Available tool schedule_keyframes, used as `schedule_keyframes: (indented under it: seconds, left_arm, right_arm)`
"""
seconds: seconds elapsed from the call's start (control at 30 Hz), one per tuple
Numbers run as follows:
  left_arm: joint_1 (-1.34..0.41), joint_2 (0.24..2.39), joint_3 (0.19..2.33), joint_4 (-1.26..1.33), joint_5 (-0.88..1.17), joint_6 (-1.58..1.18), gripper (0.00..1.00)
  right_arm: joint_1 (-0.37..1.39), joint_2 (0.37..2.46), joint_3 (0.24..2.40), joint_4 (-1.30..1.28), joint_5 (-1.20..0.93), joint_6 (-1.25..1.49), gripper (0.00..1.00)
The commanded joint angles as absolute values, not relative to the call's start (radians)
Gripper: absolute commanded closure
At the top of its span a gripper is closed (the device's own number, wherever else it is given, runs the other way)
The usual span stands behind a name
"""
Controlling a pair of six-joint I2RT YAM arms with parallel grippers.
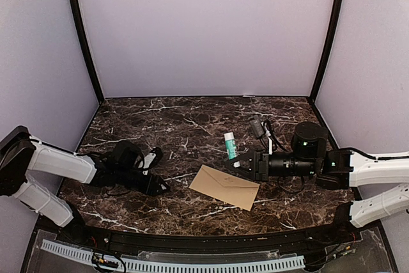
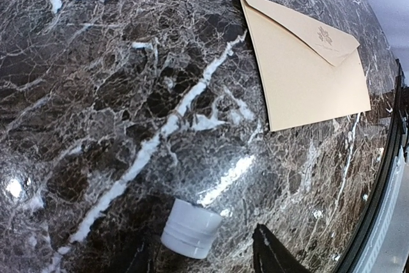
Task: Place the letter into the envelope and seal it
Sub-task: Pick up the solid glue cap from the center of the board.
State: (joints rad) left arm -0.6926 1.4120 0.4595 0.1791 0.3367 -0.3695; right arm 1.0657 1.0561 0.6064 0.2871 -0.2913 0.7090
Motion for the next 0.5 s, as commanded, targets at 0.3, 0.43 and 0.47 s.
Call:
schedule_keyframes:
  seconds: [0.3,0.43,0.47]
  left_arm:
    - [-0.732,1.437,0.474,0.15,0.325,-0.338,0.53]
    - [-0.76,1.437,0.476,0.139,0.314,-0.33,0.53]
    - [-0.766,1.437,0.476,0.139,0.313,-0.327,0.53]
  right_arm:
    - [1.061,1.065,0.623,0.314,-0.298,0.7,0.96]
    - [1.061,1.065,0.623,0.313,-0.299,0.697,0.96]
    - [1.061,1.064,0.622,0.312,-0.299,0.698,0.96]
